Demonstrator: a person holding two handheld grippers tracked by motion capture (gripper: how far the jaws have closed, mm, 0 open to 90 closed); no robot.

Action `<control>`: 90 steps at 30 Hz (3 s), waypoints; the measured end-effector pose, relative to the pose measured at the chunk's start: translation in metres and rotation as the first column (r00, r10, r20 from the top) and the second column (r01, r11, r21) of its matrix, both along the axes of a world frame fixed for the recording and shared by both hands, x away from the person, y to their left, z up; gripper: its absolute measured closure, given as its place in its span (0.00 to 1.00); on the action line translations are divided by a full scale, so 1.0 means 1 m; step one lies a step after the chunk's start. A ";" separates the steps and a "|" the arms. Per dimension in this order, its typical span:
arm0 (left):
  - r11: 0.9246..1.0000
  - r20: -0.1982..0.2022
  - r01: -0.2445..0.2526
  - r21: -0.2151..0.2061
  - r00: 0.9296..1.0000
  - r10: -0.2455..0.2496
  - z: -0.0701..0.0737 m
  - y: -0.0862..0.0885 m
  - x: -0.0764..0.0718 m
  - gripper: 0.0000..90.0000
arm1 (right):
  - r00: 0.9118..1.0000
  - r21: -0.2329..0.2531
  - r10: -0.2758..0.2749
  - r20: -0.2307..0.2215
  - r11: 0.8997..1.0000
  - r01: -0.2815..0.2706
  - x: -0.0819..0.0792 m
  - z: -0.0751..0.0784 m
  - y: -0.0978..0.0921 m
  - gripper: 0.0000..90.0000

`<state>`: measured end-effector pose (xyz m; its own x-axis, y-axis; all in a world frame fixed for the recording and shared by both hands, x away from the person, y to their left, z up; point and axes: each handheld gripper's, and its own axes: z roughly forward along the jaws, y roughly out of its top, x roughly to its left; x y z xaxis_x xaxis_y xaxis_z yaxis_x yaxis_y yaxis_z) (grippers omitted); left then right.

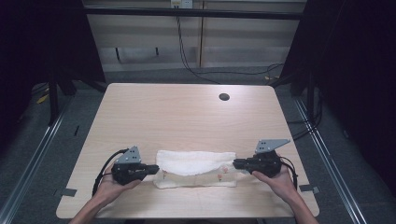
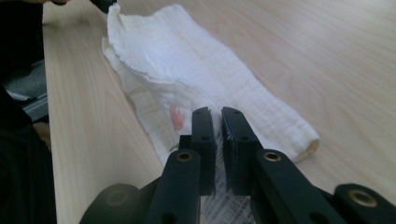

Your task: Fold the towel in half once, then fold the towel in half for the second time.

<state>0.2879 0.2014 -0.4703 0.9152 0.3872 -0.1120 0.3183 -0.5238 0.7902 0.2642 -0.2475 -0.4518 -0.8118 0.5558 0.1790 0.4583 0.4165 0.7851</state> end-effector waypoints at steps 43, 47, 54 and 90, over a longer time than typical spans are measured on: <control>0.995 -0.086 0.014 0.100 0.996 -0.006 -0.025 -0.013 0.011 0.79 | 0.998 -0.101 -0.047 -0.053 0.994 0.041 0.005 -0.034 0.026 0.61; 0.996 -0.076 0.002 0.088 0.997 0.005 -0.027 -0.015 0.011 0.80 | 0.997 -0.120 -0.066 -0.039 0.991 0.061 0.005 -0.038 0.030 0.58; 0.995 -0.054 0.005 0.102 0.999 0.001 -0.027 -0.024 0.004 0.78 | 0.998 -0.204 -0.066 -0.014 0.977 0.061 -0.004 -0.045 0.029 0.67; 0.982 -0.061 -0.189 -0.005 0.980 0.189 0.010 -0.028 0.067 0.47 | 0.993 -0.067 0.112 -0.029 0.991 -0.114 -0.010 -0.008 0.106 0.62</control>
<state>0.3549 0.1735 -0.4599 0.8171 0.5508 -0.1700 0.4578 -0.4410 0.7719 0.2546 -0.1413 -0.4601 -0.8657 0.4726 0.1651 0.4249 0.5192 0.7416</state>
